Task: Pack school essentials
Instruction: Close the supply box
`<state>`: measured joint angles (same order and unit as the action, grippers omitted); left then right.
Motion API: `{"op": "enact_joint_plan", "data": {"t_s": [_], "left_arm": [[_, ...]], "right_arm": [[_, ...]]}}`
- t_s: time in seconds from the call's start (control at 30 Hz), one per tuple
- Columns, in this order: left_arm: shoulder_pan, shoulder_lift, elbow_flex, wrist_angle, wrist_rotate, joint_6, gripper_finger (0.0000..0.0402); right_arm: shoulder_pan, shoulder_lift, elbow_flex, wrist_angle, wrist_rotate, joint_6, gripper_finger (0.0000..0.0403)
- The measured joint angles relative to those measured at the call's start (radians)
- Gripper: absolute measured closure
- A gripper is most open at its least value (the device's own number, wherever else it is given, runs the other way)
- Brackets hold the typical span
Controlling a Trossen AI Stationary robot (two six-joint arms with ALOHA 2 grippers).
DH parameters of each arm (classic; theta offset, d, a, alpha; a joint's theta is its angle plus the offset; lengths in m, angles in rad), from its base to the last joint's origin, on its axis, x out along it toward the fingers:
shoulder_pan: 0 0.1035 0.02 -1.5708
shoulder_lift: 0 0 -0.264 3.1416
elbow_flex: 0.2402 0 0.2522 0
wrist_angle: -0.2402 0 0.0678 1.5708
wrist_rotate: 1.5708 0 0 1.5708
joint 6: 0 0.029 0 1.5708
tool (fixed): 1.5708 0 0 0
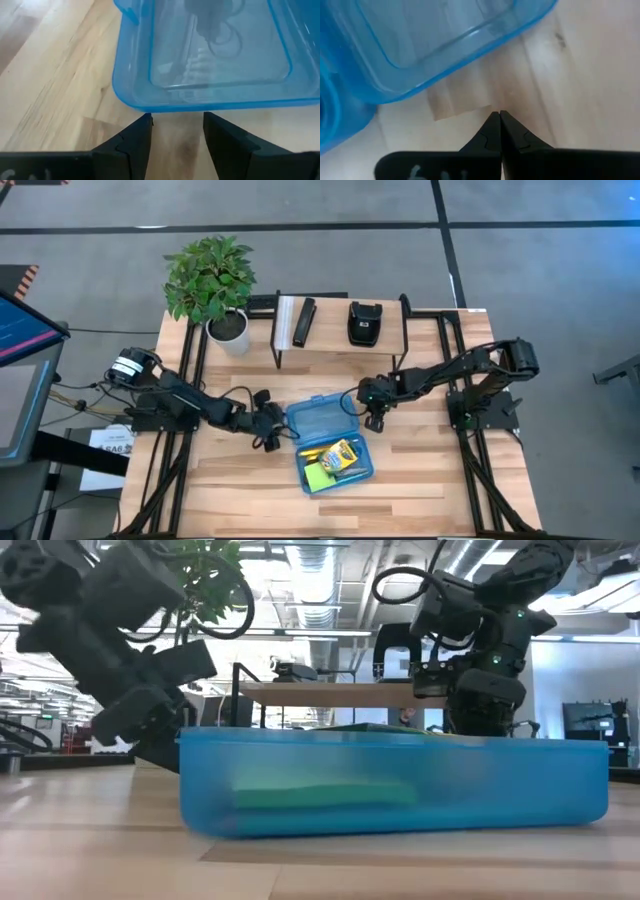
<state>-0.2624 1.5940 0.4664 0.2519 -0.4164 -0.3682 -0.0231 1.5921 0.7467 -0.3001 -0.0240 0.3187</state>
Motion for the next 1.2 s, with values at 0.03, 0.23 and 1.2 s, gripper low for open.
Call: {"op": "enact_joint_plan", "data": {"t_s": [0.03, 0.23, 1.2], "left_arm": [[0.015, 0.0, -0.011, 0.027, 0.015, 0.009, 0.0233], [0.087, 0.003, -0.027, 0.096, 0.042, 0.078, 0.0233], [0.162, 0.002, -0.027, 0.207, 0.076, 0.223, 0.0233]], "right_arm": [[0.004, 0.0, 0.0, 0.0, -0.007, 0.003, 0.0394], [0.016, 0.0, 0.0, 0.016, -0.008, 0.005, 0.0394], [0.007, -0.058, -0.003, 0.081, 0.027, -0.081, 0.0394]]}}
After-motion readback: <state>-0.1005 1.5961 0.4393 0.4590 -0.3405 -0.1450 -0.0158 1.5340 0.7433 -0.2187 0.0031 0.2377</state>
